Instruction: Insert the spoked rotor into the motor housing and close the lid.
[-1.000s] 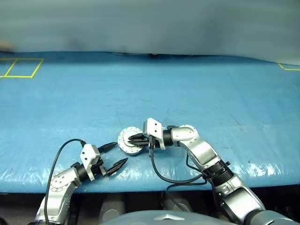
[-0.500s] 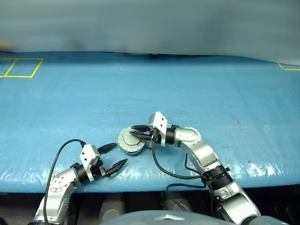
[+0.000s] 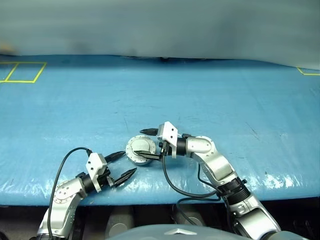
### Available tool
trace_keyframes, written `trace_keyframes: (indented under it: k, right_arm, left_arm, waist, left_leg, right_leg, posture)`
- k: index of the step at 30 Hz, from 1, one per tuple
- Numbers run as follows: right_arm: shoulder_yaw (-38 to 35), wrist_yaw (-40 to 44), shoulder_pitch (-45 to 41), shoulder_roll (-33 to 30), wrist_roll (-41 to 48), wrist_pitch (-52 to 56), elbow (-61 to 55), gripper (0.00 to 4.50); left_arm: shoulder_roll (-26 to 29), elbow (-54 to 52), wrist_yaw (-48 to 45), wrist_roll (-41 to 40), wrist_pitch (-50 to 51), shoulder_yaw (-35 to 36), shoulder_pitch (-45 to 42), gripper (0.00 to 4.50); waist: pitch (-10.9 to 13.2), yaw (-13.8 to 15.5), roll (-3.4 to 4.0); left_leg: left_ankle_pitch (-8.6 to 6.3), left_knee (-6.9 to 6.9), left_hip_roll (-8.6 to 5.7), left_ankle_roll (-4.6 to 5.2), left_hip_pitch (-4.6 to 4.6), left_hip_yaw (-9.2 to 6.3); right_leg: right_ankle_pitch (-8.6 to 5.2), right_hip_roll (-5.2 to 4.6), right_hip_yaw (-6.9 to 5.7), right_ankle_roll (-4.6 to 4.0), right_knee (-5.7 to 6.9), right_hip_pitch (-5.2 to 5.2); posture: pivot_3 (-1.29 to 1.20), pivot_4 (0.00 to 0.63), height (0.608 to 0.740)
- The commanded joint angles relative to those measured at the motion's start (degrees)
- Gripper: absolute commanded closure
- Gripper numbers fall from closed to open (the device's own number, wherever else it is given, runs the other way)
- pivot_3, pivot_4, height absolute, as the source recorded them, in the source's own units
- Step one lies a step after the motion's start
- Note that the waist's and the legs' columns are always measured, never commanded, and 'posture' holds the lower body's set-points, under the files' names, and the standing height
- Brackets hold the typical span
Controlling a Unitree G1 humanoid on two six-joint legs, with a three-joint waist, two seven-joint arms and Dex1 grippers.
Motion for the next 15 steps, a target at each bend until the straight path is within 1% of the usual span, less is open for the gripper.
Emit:
trace_keyframes:
  k: [1,10,15]
  right_arm:
    - [0.93,-0.64,-0.16,0.46,-1.31,-1.76,0.46,0.69]
    - [0.61,-1.51,-0.46,1.37,-1.9,-1.68,3.08,0.69]
    - [1.39,-0.66,-0.04,1.31,-1.94,-1.09,2.43,0.69]
  left_arm:
    - [0.09,-0.84,0.13,-0.15,-0.3,0.08,0.38,0.37]
    - [0.1,-1.14,0.43,0.08,0.15,-0.1,0.55,0.37]
    - [-0.22,-1.09,0.57,0.07,0.07,-0.27,0.71,0.37]
  waist:
    - [0.0,0.0,0.0]
    - [0.0,-0.02,0.0]
    - [0.0,-0.01,0.0]
  left_leg:
    - [0.0,0.0,0.0,0.0,0.0,0.0]
    - [0.0,0.0,0.0,0.0,0.0,0.0]
    - [0.0,0.0,0.0,0.0,0.0,0.0]
  right_leg:
    - [0.0,0.0,0.0,0.0,0.0,0.0]
    - [0.0,0.01,0.0,0.0,0.0,-0.01]
    - [0.0,0.0,0.0,0.0,0.0,0.0]
  posture:
    - [0.0,0.15,0.74]
    - [0.0,0.15,0.74]
    - [0.0,0.15,0.74]
